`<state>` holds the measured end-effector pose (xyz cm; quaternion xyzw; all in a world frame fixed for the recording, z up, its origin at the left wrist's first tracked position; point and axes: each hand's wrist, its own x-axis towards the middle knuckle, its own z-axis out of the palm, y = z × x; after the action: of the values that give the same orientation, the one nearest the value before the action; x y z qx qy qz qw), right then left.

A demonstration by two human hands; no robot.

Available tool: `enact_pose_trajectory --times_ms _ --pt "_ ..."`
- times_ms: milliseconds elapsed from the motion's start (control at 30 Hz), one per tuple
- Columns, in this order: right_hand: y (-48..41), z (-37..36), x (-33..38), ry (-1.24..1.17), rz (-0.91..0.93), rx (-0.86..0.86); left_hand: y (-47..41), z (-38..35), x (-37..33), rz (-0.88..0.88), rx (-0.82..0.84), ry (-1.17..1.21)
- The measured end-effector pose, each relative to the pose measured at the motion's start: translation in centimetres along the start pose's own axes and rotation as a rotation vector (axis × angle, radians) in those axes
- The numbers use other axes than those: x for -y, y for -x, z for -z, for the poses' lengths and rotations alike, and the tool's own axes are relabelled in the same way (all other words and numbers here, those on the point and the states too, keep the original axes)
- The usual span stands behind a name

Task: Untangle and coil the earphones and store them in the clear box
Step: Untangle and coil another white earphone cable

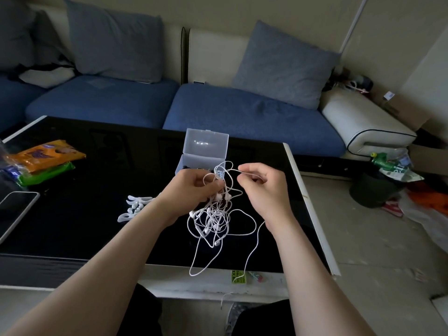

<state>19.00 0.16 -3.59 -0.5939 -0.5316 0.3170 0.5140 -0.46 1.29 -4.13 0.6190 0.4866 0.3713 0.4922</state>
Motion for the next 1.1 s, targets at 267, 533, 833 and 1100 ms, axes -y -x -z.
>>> enact_pose_trajectory --times_ms 267,533,833,1100 --pt "0.1 -0.2 -0.4 0.249 0.226 0.086 0.0 0.1 -0.1 0.048 0.041 0.003" --pt "0.4 -0.2 0.0 0.24 0.333 0.066 -0.1 0.0 0.1 0.202 0.013 0.29" --pt "0.9 -1.2 0.2 0.339 0.217 0.112 0.3 0.0 -0.7 0.259 0.021 0.341" --pt "1.2 -1.5 0.6 0.273 0.173 0.107 0.6 0.1 -1.4 0.153 -0.045 0.208"
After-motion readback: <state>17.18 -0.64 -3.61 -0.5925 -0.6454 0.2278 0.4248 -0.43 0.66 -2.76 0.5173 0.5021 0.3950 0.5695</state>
